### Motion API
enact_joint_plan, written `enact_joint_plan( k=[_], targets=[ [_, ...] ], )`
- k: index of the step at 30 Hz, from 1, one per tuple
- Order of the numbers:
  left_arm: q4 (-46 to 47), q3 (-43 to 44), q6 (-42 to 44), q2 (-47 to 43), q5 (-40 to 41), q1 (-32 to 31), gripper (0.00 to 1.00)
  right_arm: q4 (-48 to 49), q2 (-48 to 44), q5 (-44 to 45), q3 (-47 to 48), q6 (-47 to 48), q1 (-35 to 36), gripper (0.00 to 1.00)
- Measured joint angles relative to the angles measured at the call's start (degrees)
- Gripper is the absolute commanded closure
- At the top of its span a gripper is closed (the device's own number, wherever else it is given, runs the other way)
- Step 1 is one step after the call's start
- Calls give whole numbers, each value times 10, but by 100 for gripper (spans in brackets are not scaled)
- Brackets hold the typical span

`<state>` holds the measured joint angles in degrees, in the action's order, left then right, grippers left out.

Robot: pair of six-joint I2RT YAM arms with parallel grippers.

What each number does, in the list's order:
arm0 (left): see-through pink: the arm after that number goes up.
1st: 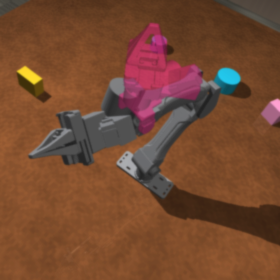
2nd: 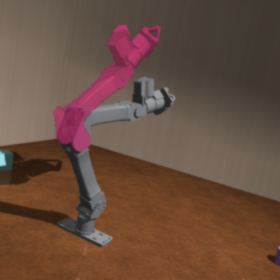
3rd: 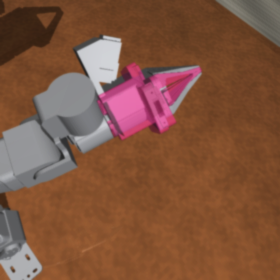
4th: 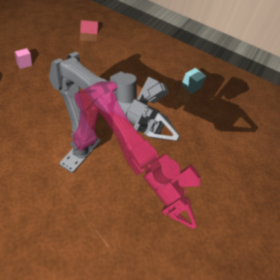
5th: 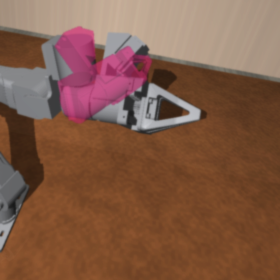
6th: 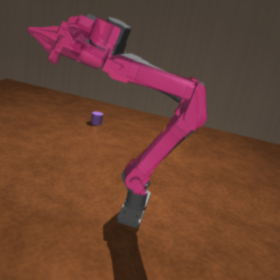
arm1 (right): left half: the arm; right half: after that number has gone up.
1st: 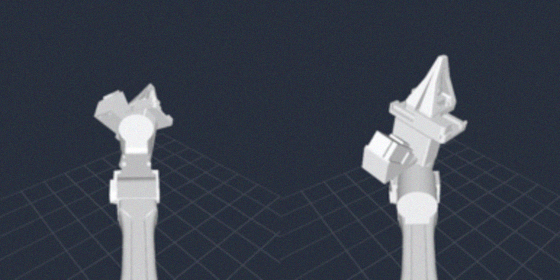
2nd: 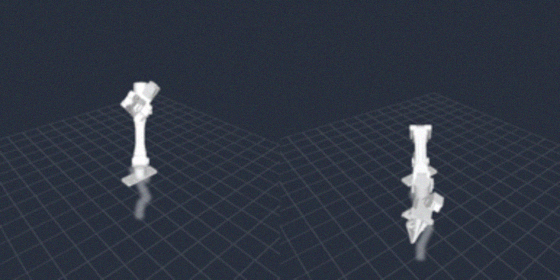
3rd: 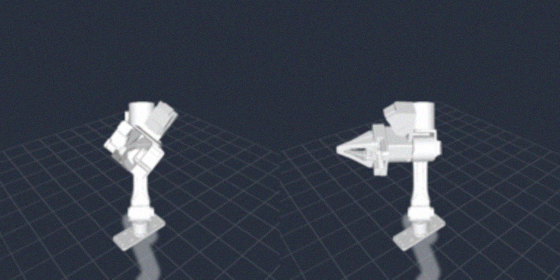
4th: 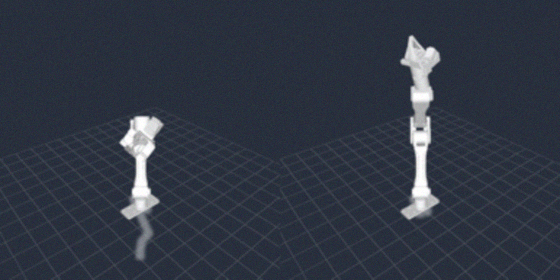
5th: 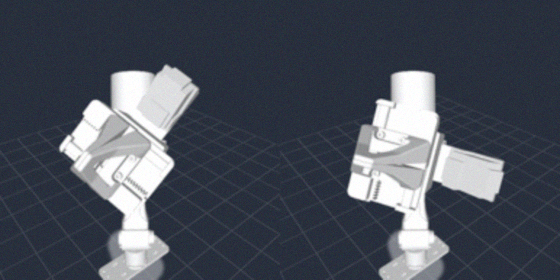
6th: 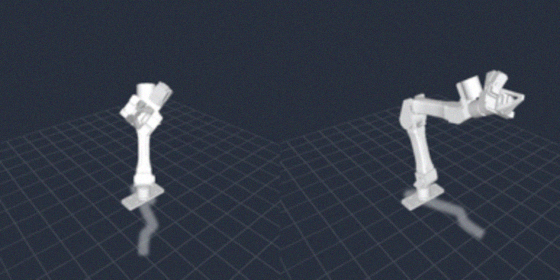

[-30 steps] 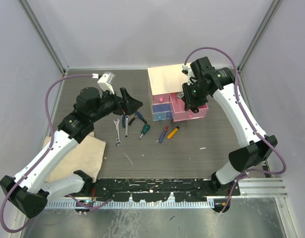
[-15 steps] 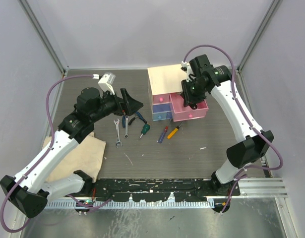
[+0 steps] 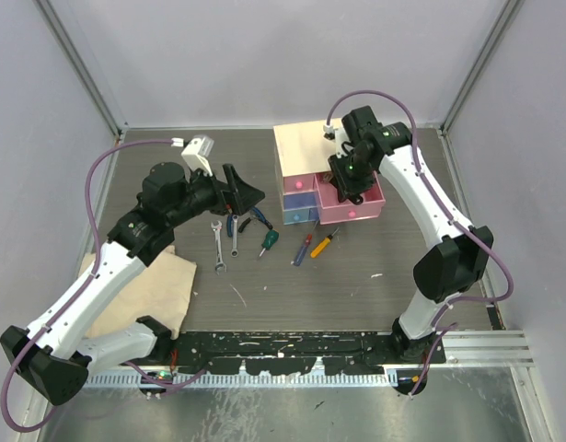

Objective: Sort the tools into containers
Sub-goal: Place the wrench in the drawer.

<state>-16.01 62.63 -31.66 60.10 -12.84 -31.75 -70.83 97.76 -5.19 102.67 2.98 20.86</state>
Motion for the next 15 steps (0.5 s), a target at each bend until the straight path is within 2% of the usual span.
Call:
enact_joint_plan(
  k=[9, 11, 15],
  targets=[
    [-15, 0, 11, -1, 0, 2, 14, 35, -8, 0, -23, 37, -1, 70],
    [-16, 0, 11, -2, 0, 2, 14, 40, -10, 2, -24, 43, -1, 60],
    [-19, 0, 11, -4, 0, 3, 14, 68, -10, 7, -27, 50, -1, 52]
  ],
)
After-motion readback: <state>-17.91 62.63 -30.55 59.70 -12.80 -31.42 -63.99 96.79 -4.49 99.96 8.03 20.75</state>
